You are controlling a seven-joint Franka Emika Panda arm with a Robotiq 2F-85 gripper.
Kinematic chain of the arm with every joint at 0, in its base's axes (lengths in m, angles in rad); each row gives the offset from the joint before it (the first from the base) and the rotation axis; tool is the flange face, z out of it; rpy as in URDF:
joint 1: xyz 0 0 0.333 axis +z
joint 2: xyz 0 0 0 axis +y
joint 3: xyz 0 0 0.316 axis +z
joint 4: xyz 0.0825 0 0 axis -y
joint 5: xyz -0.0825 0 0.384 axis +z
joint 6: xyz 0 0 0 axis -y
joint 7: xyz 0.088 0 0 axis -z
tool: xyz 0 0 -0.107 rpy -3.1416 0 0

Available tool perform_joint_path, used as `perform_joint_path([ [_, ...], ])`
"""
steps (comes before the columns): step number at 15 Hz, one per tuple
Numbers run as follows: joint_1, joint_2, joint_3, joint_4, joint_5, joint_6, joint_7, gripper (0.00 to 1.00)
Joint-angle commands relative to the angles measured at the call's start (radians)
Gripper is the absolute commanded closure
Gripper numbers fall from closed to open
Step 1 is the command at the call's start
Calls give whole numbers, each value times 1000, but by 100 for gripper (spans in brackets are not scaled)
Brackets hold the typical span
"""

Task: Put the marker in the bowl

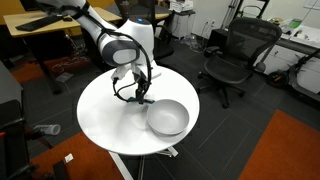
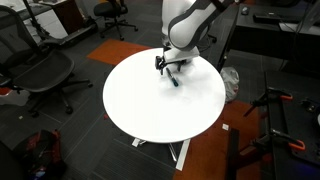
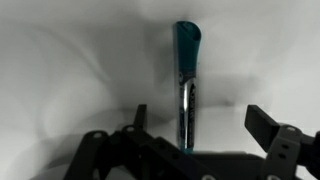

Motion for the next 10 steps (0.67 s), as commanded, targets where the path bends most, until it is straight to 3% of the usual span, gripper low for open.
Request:
perform_joint_path([
  [1, 16, 38, -15, 49, 23, -1, -19, 0],
  [2, 15, 44, -14, 56, 23, -3, -22, 10],
  [3, 15, 50, -15, 62, 22, -3, -22, 28],
  [10, 12, 75, -11, 92, 26, -6, -28, 81],
])
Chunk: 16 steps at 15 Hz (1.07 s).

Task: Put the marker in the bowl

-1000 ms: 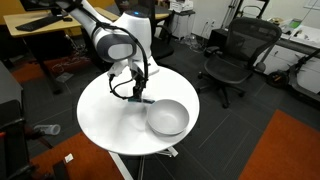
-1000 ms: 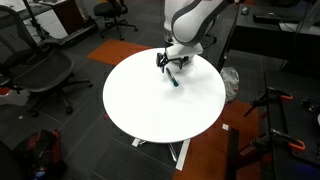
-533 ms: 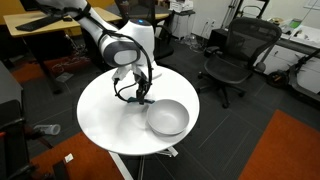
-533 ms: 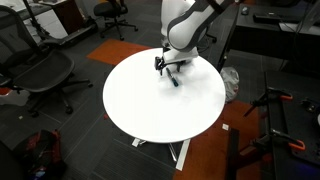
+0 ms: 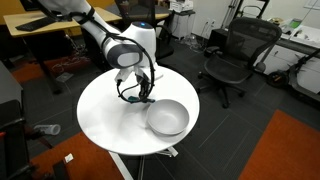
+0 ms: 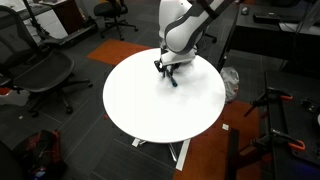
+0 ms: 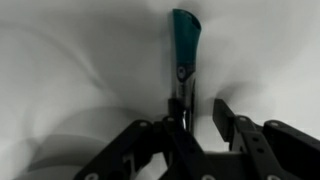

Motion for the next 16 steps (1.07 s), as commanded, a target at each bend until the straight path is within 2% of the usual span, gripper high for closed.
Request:
perform_joint_path([
  [1, 10, 18, -10, 30, 26, -6, -29, 88],
  [2, 9, 19, -9, 30, 27, -7, -30, 97],
  [3, 7, 15, -8, 26, 28, -6, -32, 100],
  [5, 8, -19, -14, -5, 27, 19, -33, 95],
  [8, -2, -76, -16, -44, 29, 51, -51, 95],
  [16, -15, -193, -100, -64, 8, 56, -67, 95],
])
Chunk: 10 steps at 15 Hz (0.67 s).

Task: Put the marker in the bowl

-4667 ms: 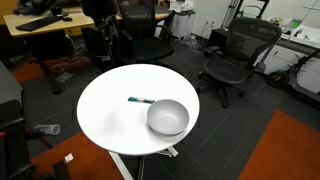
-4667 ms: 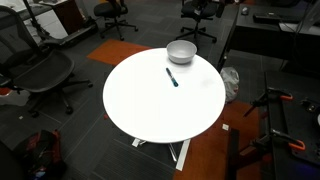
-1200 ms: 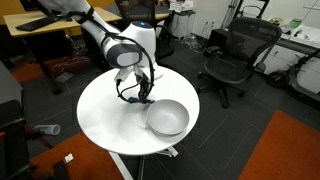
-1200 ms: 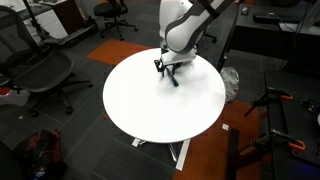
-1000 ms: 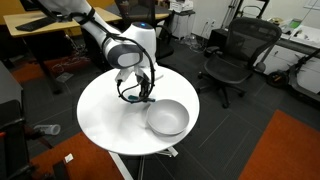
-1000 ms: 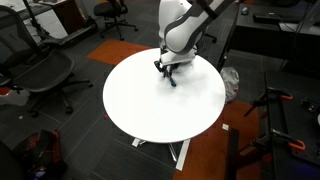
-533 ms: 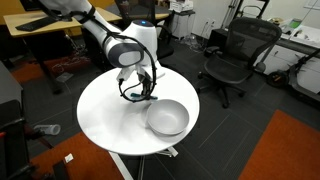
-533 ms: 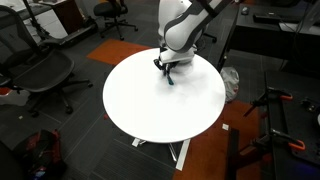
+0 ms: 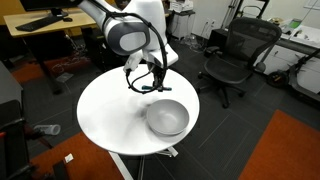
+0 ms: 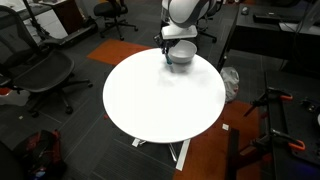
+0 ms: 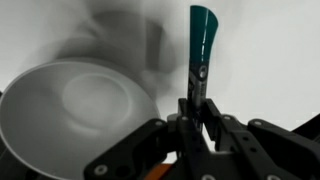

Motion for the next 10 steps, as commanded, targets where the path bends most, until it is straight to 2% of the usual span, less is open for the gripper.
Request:
perform_joint_path([
  [1, -10, -72, -36, -51, 6, 7, -18, 95],
  [5, -38, -77, -62, -38, 10, -7, -15, 95],
  [10, -84, -46, -60, -3, 25, -29, -18, 95],
])
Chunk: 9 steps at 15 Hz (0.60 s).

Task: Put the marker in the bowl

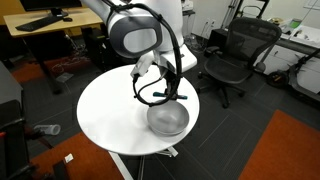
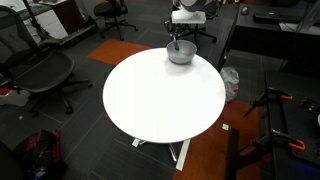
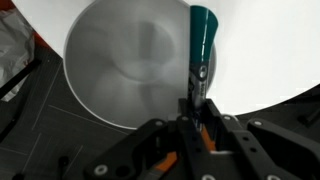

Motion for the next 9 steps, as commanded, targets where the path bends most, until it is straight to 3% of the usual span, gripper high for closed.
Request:
perform_joint_path([
  [1, -26, 5, 4, 15, 28, -33, -19, 95],
  [3, -36, 16, 3, 23, 30, -45, -13, 95],
  [4, -38, 20, 2, 26, 29, -56, -11, 58],
  [5, -43, 21, 4, 25, 31, -60, -13, 56],
  [9, -35, 11, -5, 3, 23, -44, -4, 27],
])
